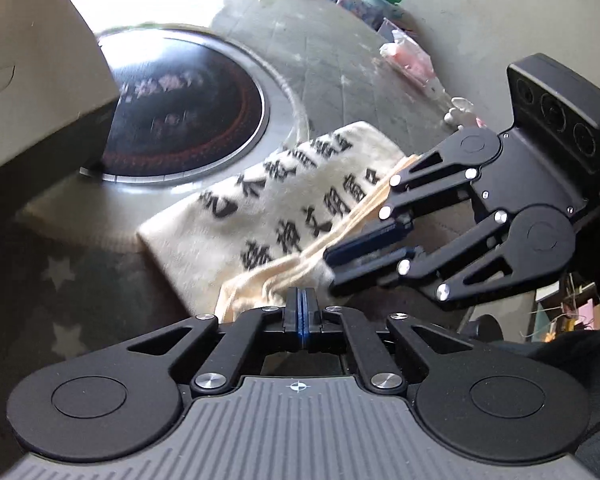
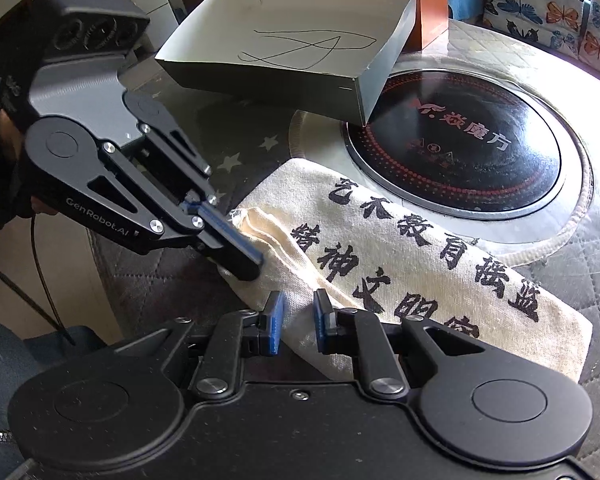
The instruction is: Fold shopping bag
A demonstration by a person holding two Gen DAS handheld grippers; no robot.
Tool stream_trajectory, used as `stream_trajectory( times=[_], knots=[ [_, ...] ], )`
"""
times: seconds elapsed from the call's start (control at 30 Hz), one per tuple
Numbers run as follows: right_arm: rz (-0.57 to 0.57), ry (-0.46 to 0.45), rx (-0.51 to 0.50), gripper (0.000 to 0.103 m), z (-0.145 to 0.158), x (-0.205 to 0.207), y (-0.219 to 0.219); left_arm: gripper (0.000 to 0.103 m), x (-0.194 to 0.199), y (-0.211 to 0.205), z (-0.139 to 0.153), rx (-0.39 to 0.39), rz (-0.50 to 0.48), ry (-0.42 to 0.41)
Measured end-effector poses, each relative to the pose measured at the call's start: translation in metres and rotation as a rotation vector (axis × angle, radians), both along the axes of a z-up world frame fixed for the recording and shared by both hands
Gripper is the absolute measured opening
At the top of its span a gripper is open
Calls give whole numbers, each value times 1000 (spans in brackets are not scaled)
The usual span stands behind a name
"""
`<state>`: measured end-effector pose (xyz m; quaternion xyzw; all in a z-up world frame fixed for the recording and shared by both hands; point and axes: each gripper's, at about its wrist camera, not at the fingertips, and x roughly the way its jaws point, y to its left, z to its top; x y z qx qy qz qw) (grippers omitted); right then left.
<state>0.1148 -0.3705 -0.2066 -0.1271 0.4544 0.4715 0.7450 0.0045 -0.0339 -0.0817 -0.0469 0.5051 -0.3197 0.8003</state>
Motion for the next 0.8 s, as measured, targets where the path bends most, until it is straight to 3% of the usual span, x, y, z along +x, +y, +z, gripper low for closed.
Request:
stream_trajectory(
  times=[0.17, 0.33, 0.5, 0.8],
  knots=[
    [-5, -21, 0, 17, 0, -4, 1, 3, 0, 1, -7, -11, 23, 4],
    [23, -102, -24, 17, 5, -13, 7, 3, 1, 1, -8, -20, 36, 16],
    [21, -80, -15, 17, 0, -7, 11, 3, 4, -1, -4, -15, 58, 38],
    [35, -81, -16, 17, 0, -6, 6, 3, 7, -10, -7, 4, 34, 3]
  ],
)
